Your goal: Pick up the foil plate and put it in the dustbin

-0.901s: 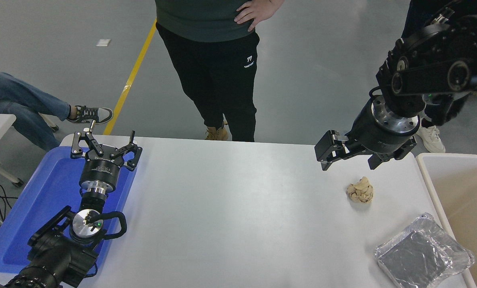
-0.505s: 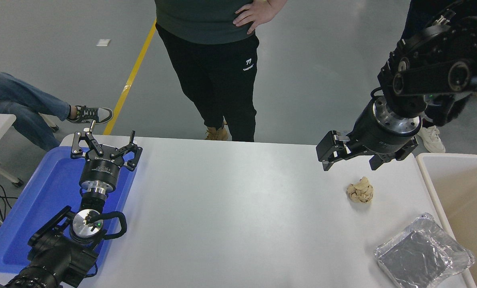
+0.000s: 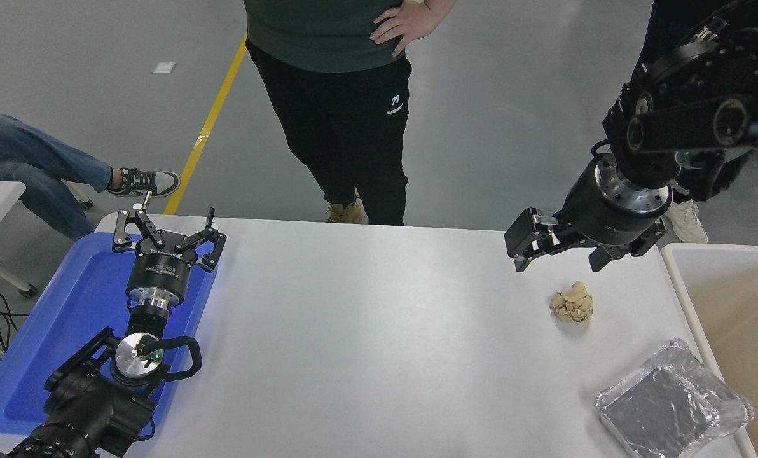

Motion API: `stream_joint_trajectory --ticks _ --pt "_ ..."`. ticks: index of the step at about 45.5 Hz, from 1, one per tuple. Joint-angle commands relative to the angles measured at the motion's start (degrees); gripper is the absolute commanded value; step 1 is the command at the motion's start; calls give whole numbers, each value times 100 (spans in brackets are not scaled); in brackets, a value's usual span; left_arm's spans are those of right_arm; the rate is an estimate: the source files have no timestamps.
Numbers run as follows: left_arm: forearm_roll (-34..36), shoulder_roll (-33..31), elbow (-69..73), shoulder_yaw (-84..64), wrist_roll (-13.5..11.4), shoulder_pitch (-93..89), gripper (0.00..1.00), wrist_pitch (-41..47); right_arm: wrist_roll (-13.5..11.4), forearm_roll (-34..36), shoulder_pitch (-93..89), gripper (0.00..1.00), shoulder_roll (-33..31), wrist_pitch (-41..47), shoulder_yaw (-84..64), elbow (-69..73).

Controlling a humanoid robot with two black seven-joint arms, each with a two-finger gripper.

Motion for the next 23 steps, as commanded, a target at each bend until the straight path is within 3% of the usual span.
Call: stream_joint_trajectory --ticks 1,23 --pt "0 1 0 3 -2 0 100 1 1 -9 -59 100 -22 -9 2 -22" --pt "0 1 0 3 -2 0 100 1 1 -386 -824 100 -426 -105 178 -452"
